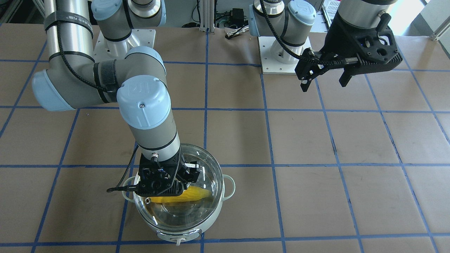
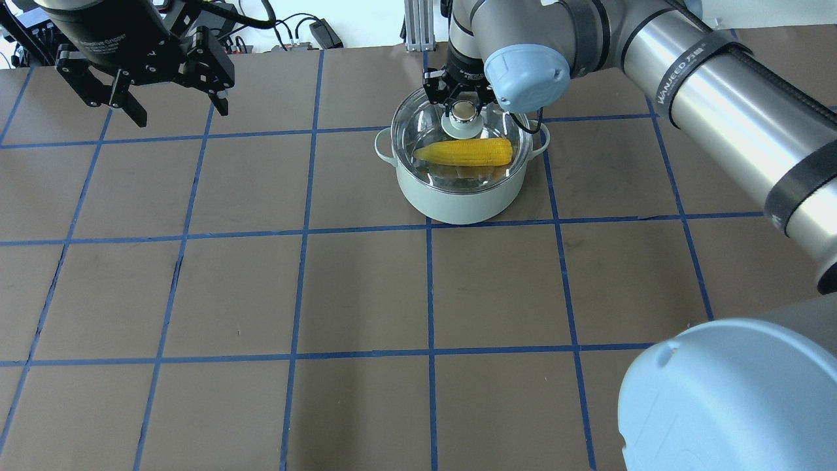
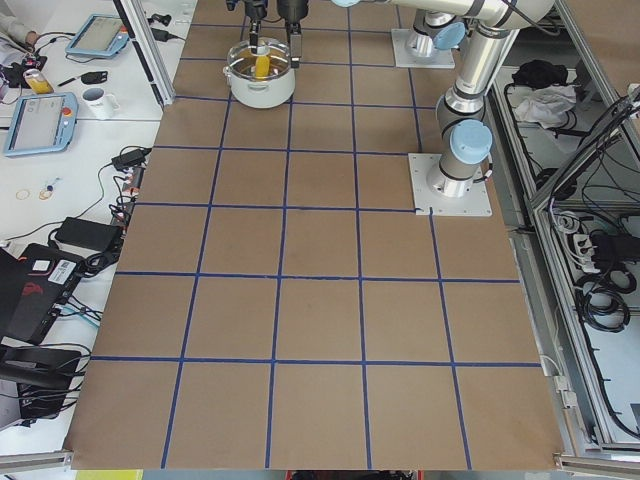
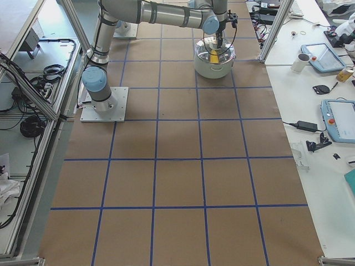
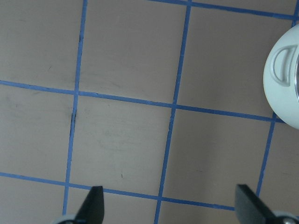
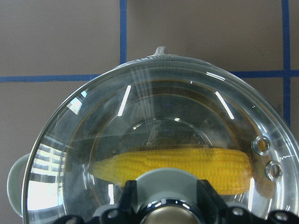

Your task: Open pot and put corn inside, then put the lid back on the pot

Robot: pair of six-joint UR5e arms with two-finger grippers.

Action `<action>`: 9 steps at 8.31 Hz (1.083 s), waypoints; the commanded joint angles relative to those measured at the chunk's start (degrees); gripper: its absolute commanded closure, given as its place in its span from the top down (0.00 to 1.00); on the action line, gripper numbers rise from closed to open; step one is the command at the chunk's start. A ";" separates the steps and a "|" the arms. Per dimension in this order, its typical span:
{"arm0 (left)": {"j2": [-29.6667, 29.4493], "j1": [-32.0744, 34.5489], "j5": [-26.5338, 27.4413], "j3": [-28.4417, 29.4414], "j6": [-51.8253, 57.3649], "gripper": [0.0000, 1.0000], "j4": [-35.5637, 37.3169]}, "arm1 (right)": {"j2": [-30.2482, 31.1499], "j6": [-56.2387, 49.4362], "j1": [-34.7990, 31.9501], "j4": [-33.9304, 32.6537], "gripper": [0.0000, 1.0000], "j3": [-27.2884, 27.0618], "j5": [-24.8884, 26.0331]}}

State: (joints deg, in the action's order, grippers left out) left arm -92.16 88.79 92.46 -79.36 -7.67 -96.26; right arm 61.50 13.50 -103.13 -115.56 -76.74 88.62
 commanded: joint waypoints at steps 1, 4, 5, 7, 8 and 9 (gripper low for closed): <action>-0.12 0.07 0.00 -0.09 -0.59 1.00 -0.50 | -0.06 0.30 -0.05 -0.20 0.37 -0.33 0.50; 0.05 0.07 0.00 -0.09 -0.59 1.00 -0.50 | -0.32 0.48 -0.05 -0.80 0.37 -0.77 0.23; -0.12 0.07 0.00 -0.09 -0.59 1.00 -0.59 | -0.32 0.48 -0.05 -1.85 0.37 -0.77 0.23; -0.12 0.07 0.00 -0.09 -0.59 1.00 -0.50 | -0.50 0.39 -0.05 -2.91 0.37 -0.86 0.41; -0.04 0.07 0.00 -0.09 -0.59 1.00 -0.33 | -0.85 0.48 0.04 -3.27 0.38 -0.86 0.41; -0.21 0.07 0.00 -0.09 -0.68 1.00 -0.33 | -0.94 0.48 -0.05 -3.27 0.40 -0.86 0.50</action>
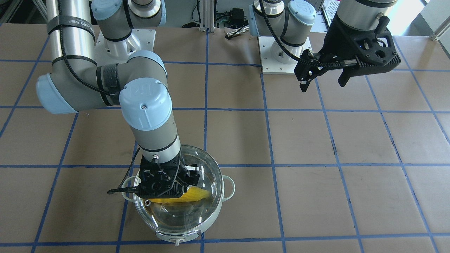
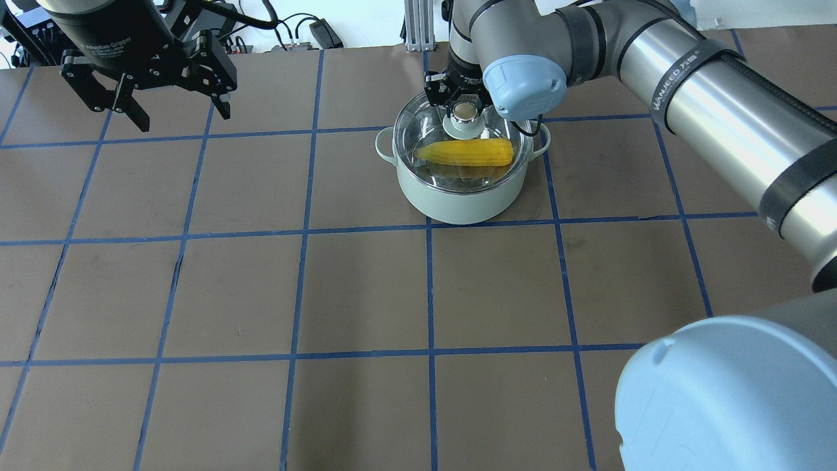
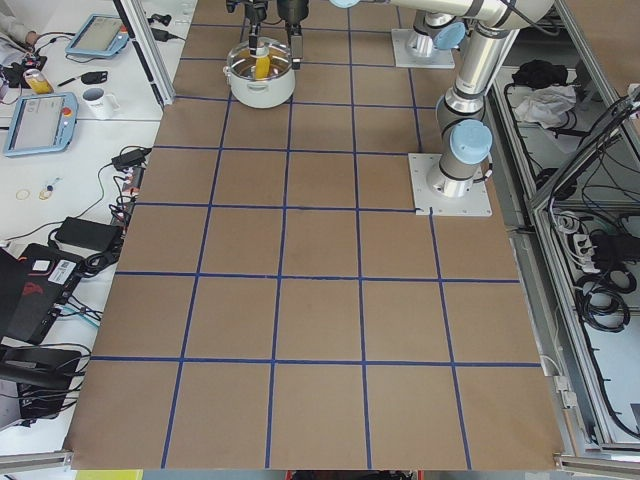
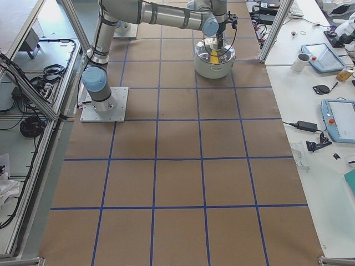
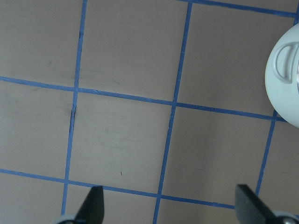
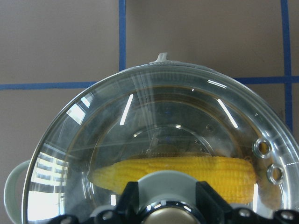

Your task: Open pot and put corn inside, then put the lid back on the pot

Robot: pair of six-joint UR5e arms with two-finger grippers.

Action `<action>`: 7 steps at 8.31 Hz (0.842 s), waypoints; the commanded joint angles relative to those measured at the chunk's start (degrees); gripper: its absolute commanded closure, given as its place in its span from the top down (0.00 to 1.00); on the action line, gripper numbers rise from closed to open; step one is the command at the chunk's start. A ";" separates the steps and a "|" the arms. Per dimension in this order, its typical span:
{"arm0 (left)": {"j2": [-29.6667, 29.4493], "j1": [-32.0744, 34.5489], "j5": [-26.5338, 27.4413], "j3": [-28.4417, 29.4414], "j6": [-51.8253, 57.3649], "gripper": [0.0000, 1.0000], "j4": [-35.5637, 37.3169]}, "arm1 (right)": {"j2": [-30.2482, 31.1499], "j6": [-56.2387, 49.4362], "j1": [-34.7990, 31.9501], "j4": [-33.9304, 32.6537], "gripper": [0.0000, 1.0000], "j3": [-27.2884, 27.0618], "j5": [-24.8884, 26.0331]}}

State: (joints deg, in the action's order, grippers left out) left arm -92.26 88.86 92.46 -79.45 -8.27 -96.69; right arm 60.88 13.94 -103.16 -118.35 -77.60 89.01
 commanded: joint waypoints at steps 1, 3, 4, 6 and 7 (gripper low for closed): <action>-0.12 0.00 0.00 0.00 -0.08 1.00 0.02 | -0.41 0.03 -0.02 -0.57 0.41 -0.10 0.11; -0.12 0.00 0.00 0.00 0.00 1.00 0.02 | -0.50 0.03 -0.02 -0.57 0.46 -0.19 0.11; -0.20 0.00 0.00 -0.09 -0.08 1.00 -0.07 | -0.41 0.21 -0.02 -0.74 0.70 -0.36 0.03; -0.03 0.00 0.09 -1.49 -0.08 1.00 0.63 | 0.03 1.01 0.07 -1.53 1.00 -0.28 -0.15; -0.03 -0.09 0.09 -1.49 -0.17 1.00 0.28 | 0.72 0.48 0.07 -1.54 1.00 -0.28 -0.15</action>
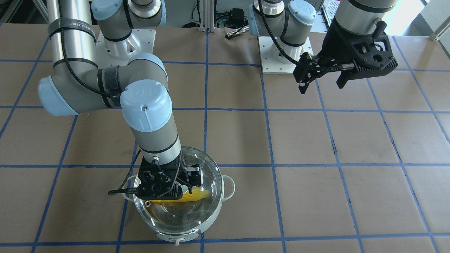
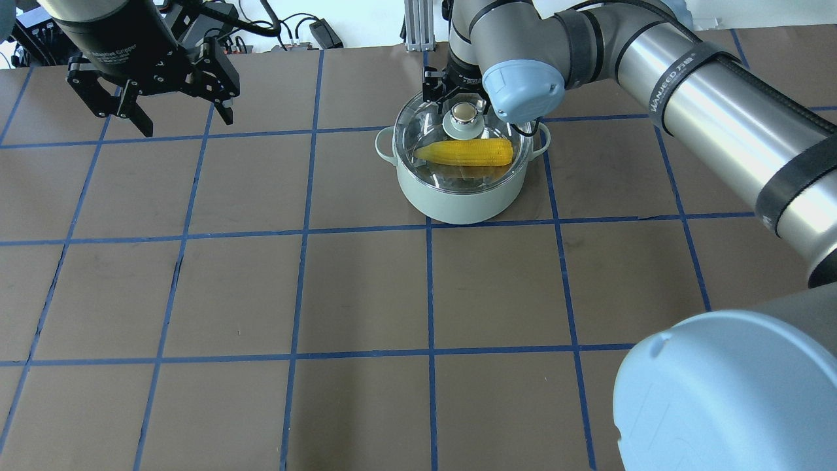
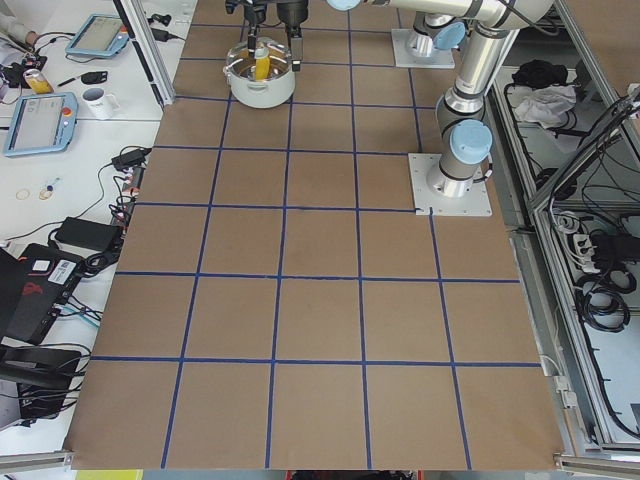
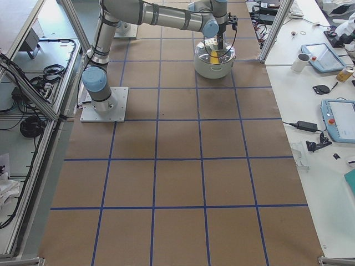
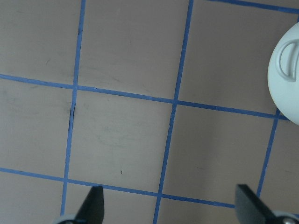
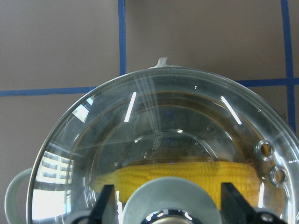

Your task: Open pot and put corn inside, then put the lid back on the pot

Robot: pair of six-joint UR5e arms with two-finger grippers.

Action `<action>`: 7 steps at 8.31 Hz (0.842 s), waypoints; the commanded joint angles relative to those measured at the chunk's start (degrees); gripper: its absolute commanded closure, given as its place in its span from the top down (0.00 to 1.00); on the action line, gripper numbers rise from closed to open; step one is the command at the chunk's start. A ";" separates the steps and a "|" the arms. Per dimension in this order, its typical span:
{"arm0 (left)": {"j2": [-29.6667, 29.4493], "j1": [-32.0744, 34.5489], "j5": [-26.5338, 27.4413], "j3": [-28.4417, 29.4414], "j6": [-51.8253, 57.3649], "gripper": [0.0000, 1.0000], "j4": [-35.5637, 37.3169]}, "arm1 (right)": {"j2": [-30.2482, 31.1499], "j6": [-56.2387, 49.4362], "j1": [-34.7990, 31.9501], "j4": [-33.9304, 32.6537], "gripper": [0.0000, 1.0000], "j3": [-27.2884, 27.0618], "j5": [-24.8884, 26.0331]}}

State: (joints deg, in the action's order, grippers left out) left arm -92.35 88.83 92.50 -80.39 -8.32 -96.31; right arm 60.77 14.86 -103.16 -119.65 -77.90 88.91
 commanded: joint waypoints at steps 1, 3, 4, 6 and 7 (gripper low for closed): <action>0.50 0.03 -0.04 -0.47 -0.21 1.00 -0.19 | 3.11 -1.66 0.67 0.29 1.00 -0.23 0.12; 0.67 0.03 0.14 -0.47 -0.12 1.00 -0.19 | 12.22 -2.37 4.26 3.87 1.00 -2.76 -0.66; 1.02 0.03 0.31 -0.47 -0.12 1.00 -0.28 | 18.45 -2.55 7.68 8.77 1.00 -4.78 -1.98; 0.68 0.03 0.14 -0.47 -0.12 1.00 -0.28 | 29.89 -6.40 12.53 23.25 1.00 -7.43 -2.87; 0.59 0.03 0.23 -0.47 -0.12 1.00 -0.11 | 32.37 -6.25 12.81 28.63 1.00 -7.52 -2.52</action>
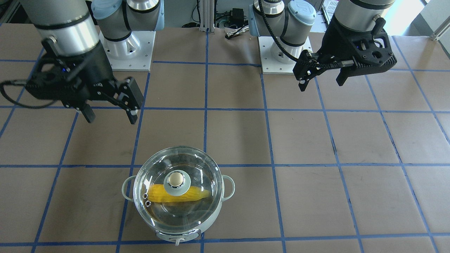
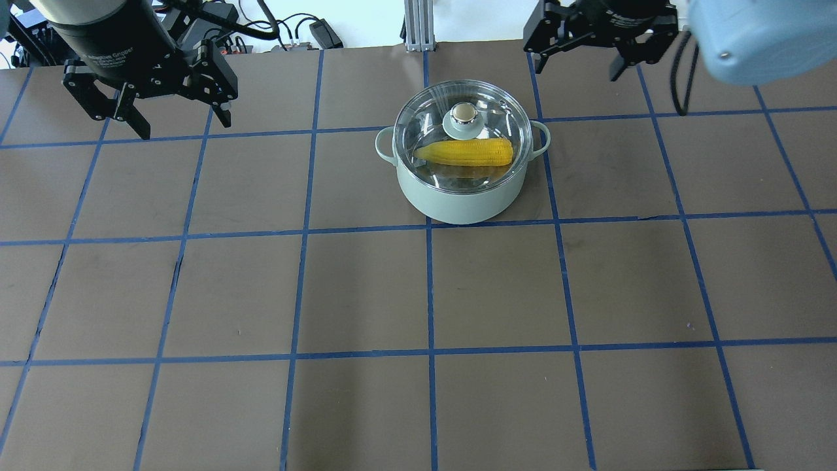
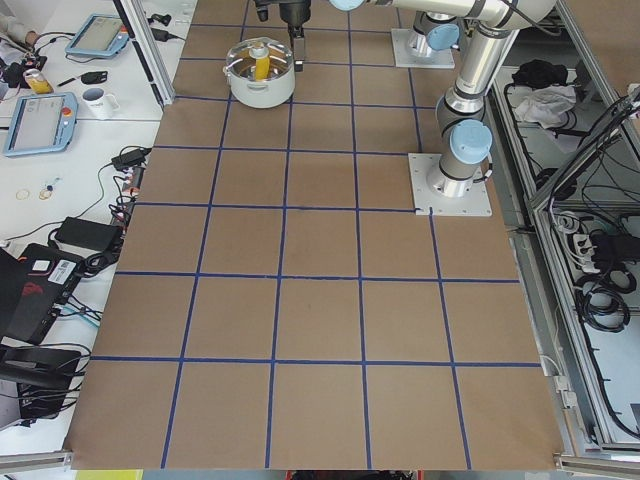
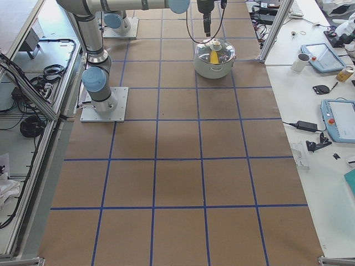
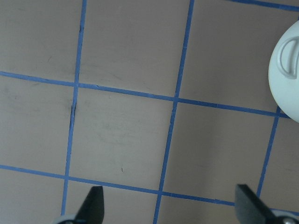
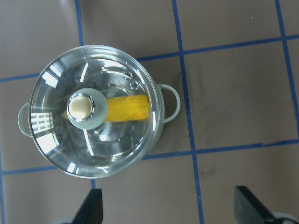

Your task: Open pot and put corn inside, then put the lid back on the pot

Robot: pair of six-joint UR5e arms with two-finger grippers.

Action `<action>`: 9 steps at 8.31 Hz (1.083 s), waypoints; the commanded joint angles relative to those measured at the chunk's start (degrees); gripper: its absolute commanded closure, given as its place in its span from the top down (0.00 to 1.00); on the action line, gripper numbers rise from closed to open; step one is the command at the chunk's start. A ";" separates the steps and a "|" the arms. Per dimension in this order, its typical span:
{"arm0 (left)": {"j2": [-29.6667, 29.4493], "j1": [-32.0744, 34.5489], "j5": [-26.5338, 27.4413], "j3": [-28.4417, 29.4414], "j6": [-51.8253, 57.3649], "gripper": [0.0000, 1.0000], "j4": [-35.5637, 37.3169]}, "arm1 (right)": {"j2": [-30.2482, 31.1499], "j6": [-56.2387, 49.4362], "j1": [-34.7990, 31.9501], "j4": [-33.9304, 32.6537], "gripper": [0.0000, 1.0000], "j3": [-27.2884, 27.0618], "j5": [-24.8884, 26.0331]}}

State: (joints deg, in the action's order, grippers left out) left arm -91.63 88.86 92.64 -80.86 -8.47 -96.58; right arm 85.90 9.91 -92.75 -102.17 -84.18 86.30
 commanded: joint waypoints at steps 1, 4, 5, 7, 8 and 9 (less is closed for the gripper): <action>0.05 0.00 0.26 0.00 0.03 1.00 -0.01 | 8.13 -1.47 2.14 13.03 1.00 -1.51 0.01; -0.13 0.00 0.53 0.00 -0.06 1.00 0.07 | 8.31 -4.62 1.96 13.05 1.00 -2.82 0.18; 0.05 0.00 0.62 0.08 0.12 1.00 -0.19 | 8.31 -4.73 1.96 13.05 1.00 -3.00 0.18; -0.30 0.00 0.62 0.00 0.12 1.00 -0.11 | 8.23 -5.08 1.96 13.14 1.00 -3.01 0.27; -0.22 0.00 0.70 0.00 0.12 1.00 -0.10 | 8.14 -4.47 1.96 12.96 1.00 -3.01 -0.16; -0.13 0.00 0.70 0.00 0.12 1.00 -0.10 | 8.14 -5.07 1.96 13.14 1.00 -3.01 0.18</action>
State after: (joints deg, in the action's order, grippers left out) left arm -91.82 88.86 93.28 -80.84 -8.36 -96.70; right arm 94.11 5.17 -90.79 -89.12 -87.16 86.38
